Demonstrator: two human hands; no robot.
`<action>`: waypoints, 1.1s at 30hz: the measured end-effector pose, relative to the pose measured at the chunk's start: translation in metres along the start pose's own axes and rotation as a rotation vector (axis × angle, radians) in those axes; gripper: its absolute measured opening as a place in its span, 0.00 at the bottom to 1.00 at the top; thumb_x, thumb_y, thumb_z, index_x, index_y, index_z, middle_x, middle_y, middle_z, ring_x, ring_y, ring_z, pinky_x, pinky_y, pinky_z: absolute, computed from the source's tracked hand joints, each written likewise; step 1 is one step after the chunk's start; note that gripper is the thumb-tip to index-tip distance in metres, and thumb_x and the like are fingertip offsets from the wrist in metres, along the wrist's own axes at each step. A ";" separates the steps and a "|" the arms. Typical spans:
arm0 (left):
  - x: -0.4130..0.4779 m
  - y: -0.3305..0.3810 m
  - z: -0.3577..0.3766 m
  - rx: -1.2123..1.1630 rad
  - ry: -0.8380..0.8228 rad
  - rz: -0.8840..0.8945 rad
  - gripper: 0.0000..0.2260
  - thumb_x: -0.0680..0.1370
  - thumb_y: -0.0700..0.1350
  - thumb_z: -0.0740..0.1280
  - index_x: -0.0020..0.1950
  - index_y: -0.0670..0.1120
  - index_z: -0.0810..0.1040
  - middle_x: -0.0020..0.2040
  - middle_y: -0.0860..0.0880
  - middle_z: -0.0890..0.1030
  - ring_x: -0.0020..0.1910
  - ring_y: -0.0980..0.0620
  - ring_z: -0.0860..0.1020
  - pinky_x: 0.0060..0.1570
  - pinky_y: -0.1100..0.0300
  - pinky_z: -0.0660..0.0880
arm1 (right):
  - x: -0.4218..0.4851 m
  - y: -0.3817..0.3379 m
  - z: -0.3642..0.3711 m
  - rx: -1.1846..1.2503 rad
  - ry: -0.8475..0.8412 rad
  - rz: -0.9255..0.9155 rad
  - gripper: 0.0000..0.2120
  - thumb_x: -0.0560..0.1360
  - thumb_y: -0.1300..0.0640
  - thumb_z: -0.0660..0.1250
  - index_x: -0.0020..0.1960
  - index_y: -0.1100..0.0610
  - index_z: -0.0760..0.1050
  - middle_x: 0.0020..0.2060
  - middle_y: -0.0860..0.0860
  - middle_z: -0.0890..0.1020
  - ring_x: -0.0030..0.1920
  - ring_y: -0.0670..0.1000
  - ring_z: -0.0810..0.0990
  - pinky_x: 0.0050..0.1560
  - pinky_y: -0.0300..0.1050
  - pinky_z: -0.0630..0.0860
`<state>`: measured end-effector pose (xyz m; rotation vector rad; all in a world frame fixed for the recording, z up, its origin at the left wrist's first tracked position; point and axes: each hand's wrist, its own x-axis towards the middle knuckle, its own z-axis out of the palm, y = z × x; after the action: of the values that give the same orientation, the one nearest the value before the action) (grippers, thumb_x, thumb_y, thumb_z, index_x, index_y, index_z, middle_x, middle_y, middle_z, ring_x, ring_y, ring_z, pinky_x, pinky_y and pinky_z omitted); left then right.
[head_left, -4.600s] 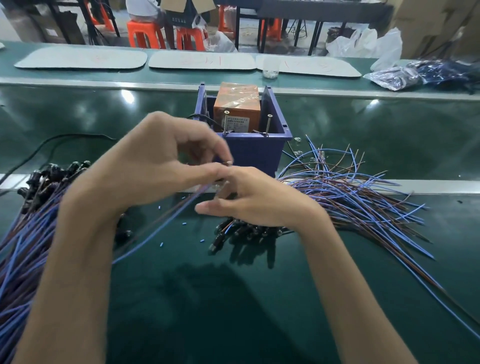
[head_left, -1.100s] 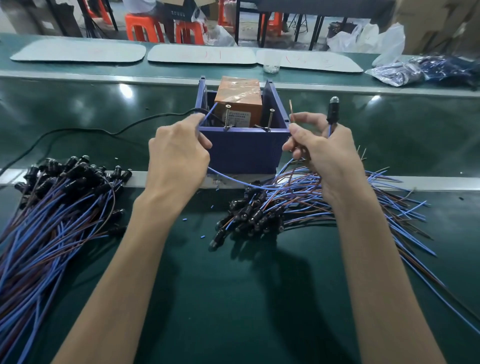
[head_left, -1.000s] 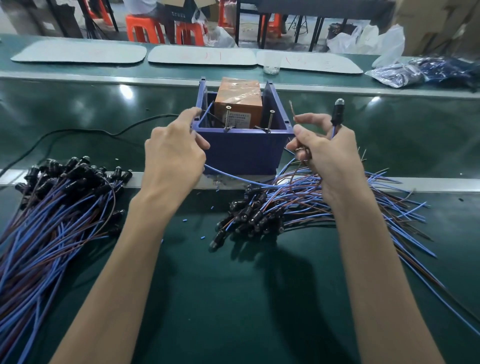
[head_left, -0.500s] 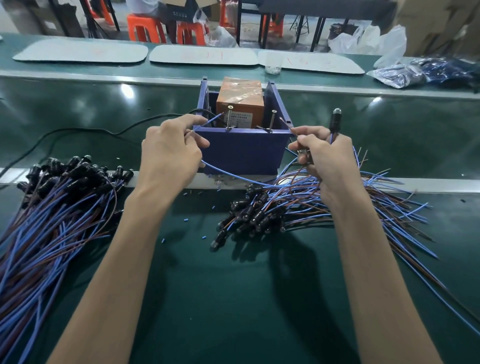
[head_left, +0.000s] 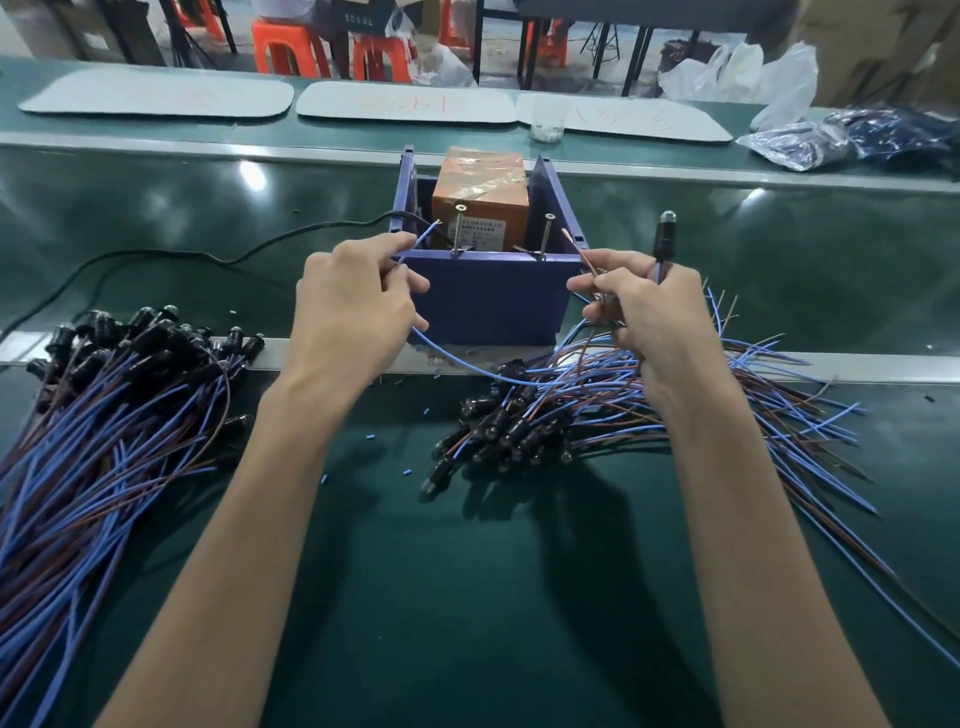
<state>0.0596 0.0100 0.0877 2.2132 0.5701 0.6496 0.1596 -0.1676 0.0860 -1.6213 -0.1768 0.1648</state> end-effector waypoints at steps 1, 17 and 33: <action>0.000 0.001 0.001 -0.006 -0.002 0.003 0.17 0.79 0.37 0.59 0.66 0.47 0.77 0.42 0.53 0.83 0.32 0.57 0.82 0.48 0.60 0.78 | 0.000 0.000 -0.001 0.000 -0.004 -0.002 0.13 0.77 0.67 0.59 0.48 0.56 0.80 0.36 0.49 0.83 0.24 0.40 0.75 0.23 0.27 0.66; -0.006 0.006 0.004 -0.027 -0.095 0.056 0.18 0.78 0.37 0.61 0.65 0.51 0.77 0.42 0.58 0.83 0.29 0.57 0.82 0.52 0.61 0.77 | -0.006 -0.001 0.007 -0.049 -0.074 -0.034 0.13 0.77 0.67 0.61 0.47 0.53 0.80 0.38 0.49 0.83 0.23 0.39 0.73 0.24 0.27 0.65; -0.003 0.004 0.000 0.029 -0.083 0.101 0.16 0.79 0.36 0.61 0.62 0.50 0.80 0.41 0.56 0.84 0.30 0.57 0.82 0.43 0.62 0.76 | -0.007 -0.002 0.006 -0.106 -0.062 -0.062 0.13 0.78 0.63 0.63 0.41 0.48 0.79 0.30 0.42 0.82 0.24 0.38 0.72 0.28 0.28 0.69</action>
<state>0.0576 0.0061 0.0899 2.2961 0.4301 0.6017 0.1514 -0.1632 0.0876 -1.7149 -0.2872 0.1609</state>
